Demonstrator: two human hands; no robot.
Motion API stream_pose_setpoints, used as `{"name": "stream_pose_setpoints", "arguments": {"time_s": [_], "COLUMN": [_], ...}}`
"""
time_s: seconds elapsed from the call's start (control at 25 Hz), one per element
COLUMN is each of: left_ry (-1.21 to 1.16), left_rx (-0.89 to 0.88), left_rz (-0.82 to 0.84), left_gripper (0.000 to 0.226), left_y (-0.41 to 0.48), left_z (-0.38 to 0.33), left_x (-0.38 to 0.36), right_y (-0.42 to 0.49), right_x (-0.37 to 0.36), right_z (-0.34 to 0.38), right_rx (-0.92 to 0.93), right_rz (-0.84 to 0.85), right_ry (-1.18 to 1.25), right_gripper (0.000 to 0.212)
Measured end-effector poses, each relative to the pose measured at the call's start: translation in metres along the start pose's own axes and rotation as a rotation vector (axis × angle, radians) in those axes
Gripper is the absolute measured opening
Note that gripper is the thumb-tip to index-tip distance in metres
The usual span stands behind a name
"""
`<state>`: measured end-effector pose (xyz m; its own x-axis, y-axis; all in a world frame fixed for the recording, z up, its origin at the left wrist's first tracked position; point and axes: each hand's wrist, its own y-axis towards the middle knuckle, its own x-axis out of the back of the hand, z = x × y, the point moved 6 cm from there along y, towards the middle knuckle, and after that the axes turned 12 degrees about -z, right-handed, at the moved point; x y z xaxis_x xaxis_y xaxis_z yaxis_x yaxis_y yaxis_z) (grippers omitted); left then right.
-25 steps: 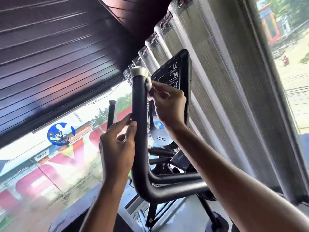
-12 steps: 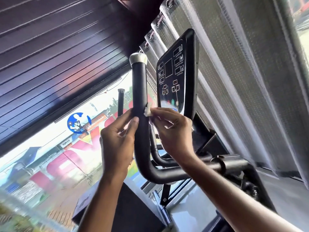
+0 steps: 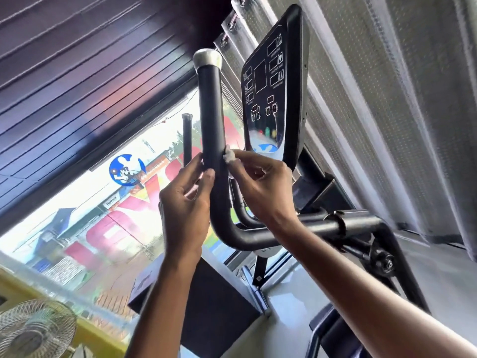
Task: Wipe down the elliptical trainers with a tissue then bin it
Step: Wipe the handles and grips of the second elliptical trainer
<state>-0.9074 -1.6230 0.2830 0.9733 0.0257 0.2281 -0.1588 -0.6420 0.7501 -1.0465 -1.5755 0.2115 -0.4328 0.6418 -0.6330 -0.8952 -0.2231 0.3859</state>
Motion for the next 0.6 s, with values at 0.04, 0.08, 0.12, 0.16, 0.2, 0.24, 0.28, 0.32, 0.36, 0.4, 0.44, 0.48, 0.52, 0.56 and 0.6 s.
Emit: {"name": "stream_pose_setpoints", "arguments": {"time_s": [0.04,0.08,0.12,0.16,0.2,0.24,0.28,0.32,0.36,0.4,0.44,0.48,0.52,0.56,0.6], "left_ry": [-0.007,-0.010,-0.010,-0.009,-0.009,-0.009,-0.005,0.001,0.003,0.006,0.007,0.005,0.003,0.007,0.015], "left_rx": [-0.002,-0.005,-0.002,0.008,0.021,0.031,0.035,0.036,0.036,0.035,0.034,0.034,0.035,0.039,0.042], "left_rz": [-0.001,-0.003,-0.007,-0.011,-0.016,-0.019,-0.019,-0.014,-0.012,-0.013,-0.014,-0.017,-0.025,-0.029,-0.027], "left_gripper": [0.035,0.035,0.034,0.033,0.033,0.032,0.033,0.033,0.034,0.035,0.035,0.036,0.036,0.036,0.035], "left_y": [-0.001,-0.003,-0.005,-0.007,-0.009,-0.010,-0.010,-0.010,-0.010,-0.010,-0.010,-0.010,-0.010,-0.010,-0.009], "left_z": [0.000,-0.001,-0.001,0.001,0.003,0.004,0.005,0.006,0.006,0.005,0.004,0.004,0.004,0.005,0.005], "left_x": [0.001,0.002,0.003,0.004,0.005,0.006,0.006,0.006,0.006,0.005,0.006,0.006,0.007,0.006,0.005], "right_y": [-0.003,-0.010,-0.020,-0.031,-0.037,-0.037,-0.031,-0.025,-0.023,-0.025,-0.033,-0.043,-0.049,-0.048,-0.043], "right_x": [0.000,0.002,0.006,0.010,0.012,0.012,0.010,0.008,0.006,0.006,0.008,0.011,0.012,0.013,0.011], "right_z": [0.000,-0.001,-0.004,-0.007,-0.009,-0.012,-0.014,-0.014,-0.013,-0.012,-0.012,-0.012,-0.014,-0.019,-0.021], "right_rx": [-0.027,-0.033,-0.031,-0.030,-0.034,-0.051,-0.077,-0.104,-0.114,-0.095,-0.053,-0.010,0.000,-0.034,-0.085], "right_rz": [0.008,0.015,0.022,0.030,0.038,0.032,0.004,-0.029,-0.053,-0.064,-0.058,-0.035,-0.016,-0.020,-0.038], "right_ry": [0.016,0.028,0.030,0.027,0.030,0.033,0.036,0.042,0.046,0.045,0.032,0.011,-0.003,0.003,0.028], "right_gripper": [0.017,0.018,0.018,0.017,0.015,0.014,0.013,0.013,0.013,0.013,0.014,0.015,0.015,0.015,0.014]}}
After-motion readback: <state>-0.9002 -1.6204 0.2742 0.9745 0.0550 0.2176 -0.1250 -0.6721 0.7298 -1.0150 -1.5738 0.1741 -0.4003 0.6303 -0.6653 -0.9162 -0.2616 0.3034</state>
